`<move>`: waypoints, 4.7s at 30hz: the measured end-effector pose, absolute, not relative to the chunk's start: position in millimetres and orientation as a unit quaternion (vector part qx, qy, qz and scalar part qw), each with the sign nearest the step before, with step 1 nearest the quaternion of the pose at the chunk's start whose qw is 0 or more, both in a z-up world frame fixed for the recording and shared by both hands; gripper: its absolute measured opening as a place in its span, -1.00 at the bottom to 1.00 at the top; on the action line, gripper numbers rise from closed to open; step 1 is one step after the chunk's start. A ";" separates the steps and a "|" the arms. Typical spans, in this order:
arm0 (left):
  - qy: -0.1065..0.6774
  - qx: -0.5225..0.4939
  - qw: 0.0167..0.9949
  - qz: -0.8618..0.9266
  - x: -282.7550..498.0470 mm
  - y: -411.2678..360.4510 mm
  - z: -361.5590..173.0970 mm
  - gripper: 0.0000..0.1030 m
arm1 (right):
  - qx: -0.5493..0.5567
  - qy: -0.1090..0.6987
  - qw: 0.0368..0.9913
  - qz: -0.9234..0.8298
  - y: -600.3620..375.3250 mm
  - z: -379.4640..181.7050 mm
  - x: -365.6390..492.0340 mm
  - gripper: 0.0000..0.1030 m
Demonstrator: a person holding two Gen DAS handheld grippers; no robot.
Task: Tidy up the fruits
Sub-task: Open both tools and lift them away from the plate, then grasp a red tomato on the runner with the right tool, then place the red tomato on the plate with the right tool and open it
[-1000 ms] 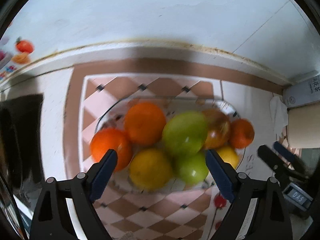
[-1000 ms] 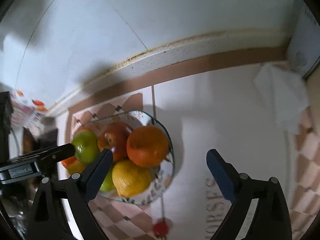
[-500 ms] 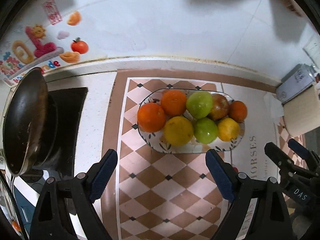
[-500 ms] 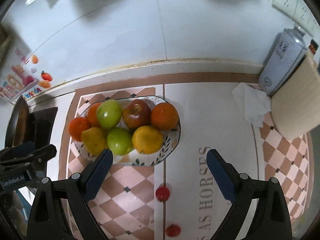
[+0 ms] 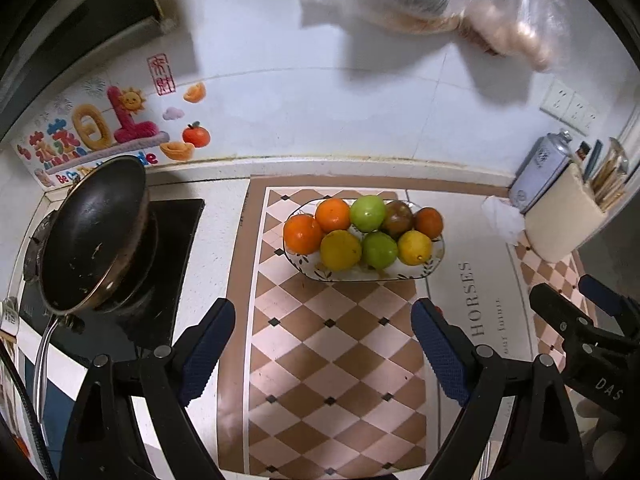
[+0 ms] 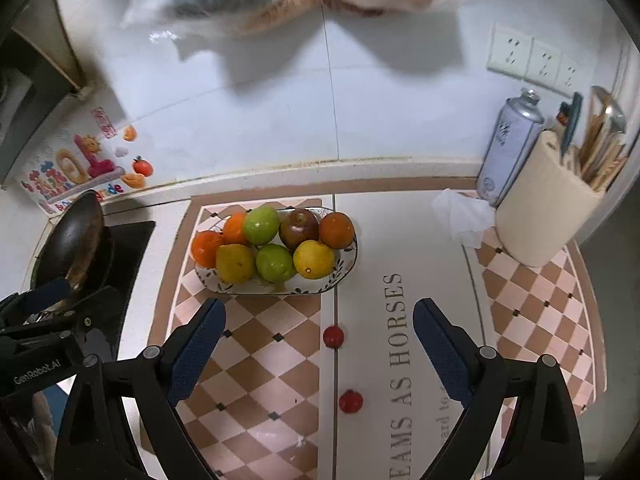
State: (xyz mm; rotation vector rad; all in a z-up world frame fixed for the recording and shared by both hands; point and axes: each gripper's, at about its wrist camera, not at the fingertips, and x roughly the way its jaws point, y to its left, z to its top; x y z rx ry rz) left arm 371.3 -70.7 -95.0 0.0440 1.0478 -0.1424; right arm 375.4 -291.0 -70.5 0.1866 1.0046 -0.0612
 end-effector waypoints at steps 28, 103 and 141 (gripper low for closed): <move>0.474 0.096 0.875 -0.035 325.1 -64.2 -103.6 1.00 | 0.139 0.461 0.876 -0.028 -288.4 -61.1 313.7 0.93; 0.642 -0.289 0.704 -0.098 502.4 -84.3 -287.8 -0.49 | 0.295 0.520 0.796 0.093 -313.9 -279.6 459.8 -0.37; 0.561 0.011 0.828 0.002 469.9 -88.6 -212.6 0.92 | 0.111 0.541 0.833 -0.021 -305.0 -207.2 469.6 0.91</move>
